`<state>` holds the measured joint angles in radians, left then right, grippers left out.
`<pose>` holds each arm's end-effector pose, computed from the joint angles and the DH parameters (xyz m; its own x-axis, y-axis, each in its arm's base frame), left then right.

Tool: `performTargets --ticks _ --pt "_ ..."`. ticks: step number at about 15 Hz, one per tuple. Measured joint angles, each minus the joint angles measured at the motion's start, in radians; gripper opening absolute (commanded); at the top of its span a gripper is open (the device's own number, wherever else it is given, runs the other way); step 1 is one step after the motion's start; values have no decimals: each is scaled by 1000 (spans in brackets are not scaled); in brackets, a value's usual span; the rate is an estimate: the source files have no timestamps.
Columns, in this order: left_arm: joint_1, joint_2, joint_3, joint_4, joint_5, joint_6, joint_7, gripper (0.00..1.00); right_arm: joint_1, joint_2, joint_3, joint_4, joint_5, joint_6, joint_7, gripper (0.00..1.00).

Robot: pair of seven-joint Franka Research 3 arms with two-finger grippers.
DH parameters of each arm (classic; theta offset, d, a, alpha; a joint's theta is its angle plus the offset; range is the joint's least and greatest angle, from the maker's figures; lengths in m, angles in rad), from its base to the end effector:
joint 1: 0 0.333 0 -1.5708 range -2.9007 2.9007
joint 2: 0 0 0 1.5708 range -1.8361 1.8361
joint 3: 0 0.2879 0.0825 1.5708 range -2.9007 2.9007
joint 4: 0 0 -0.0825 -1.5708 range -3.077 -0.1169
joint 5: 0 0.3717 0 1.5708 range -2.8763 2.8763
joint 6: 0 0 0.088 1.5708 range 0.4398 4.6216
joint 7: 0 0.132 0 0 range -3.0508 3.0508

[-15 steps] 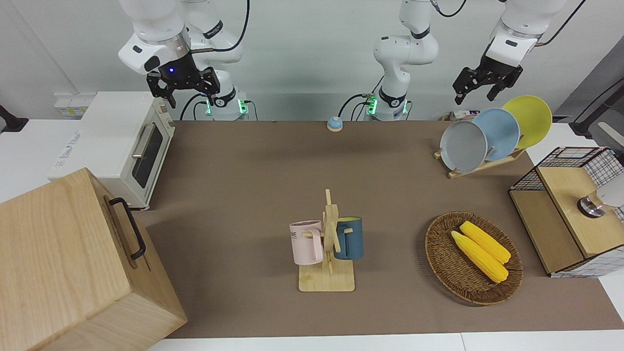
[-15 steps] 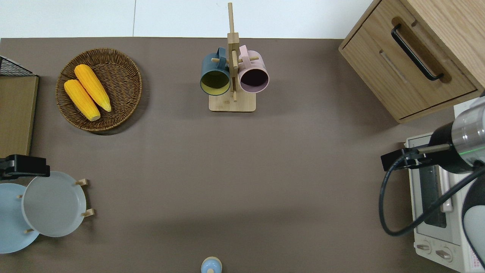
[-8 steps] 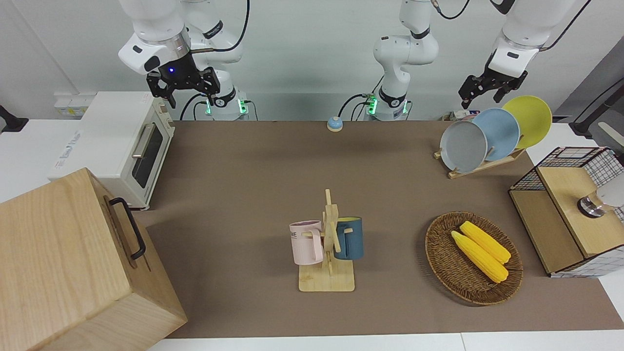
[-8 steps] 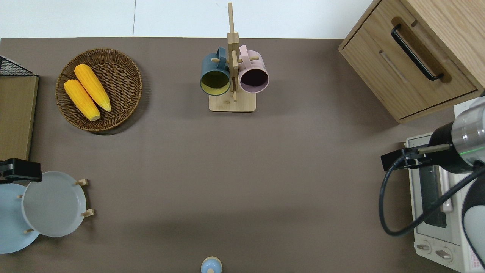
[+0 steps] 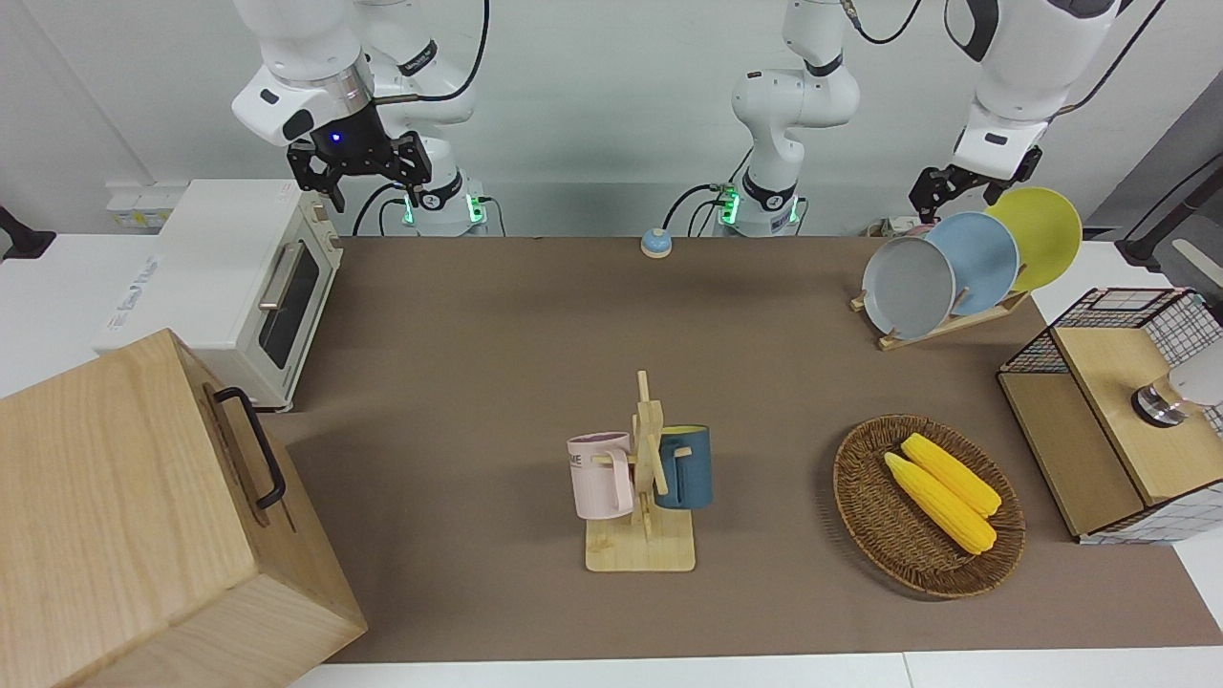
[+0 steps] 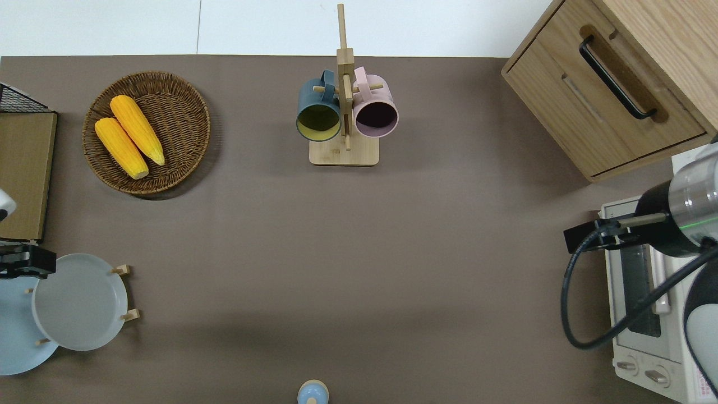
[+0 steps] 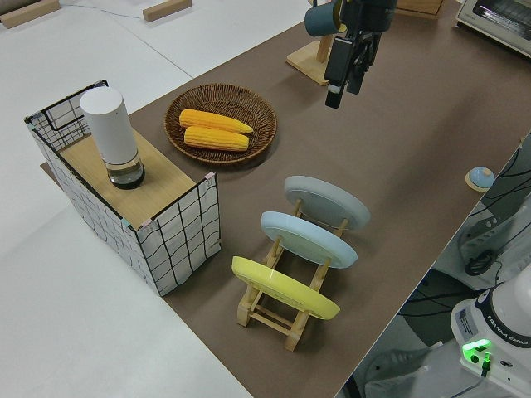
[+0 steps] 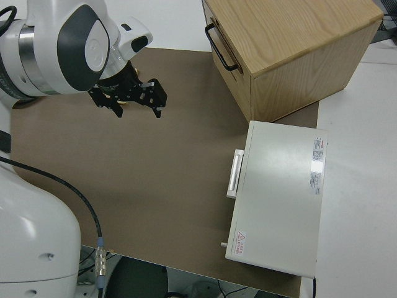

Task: Pick gray plate from low plate rack and place it on table with left arm

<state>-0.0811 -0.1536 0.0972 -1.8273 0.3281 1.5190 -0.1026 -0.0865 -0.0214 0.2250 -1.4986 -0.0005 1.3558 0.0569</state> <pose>0.4824 0.0542 0.5362 0.9847 0.1265 -0.1201 0.0822 -0.9437 -0.3204 0.5051 0.0716 0.5975 0.9894 0.0798 -0.1211 0.0818 -0.9966 0.0122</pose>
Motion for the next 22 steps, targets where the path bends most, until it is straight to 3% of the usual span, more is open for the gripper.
performTargets --ticks 3,10,11,14,15,19,21,22 --pt "0 -14 12 -99 53 99 0 995 0 0 0 0 0 0 0 987" --pt "0 -29 113 -278 88 233 1 960 0 0 0 0 0 0 0 987" --pt "0 -28 123 -303 88 243 1 877 0 0 0 0 0 0 0 987" --pt "0 -24 135 -361 88 269 -2 301 0 0 0 0 0 0 0 990" --pt "0 -21 134 -370 88 274 -3 168 0 0 0 0 0 0 0 990" --pt "-1 -18 135 -377 85 276 -6 123 0 0 0 0 0 0 0 990" --pt "-1 -19 136 -376 84 276 -7 1 0 0 0 0 0 0 0 990" --pt "-3 -21 135 -371 78 276 -8 0 0 0 0 0 0 0 0 990"
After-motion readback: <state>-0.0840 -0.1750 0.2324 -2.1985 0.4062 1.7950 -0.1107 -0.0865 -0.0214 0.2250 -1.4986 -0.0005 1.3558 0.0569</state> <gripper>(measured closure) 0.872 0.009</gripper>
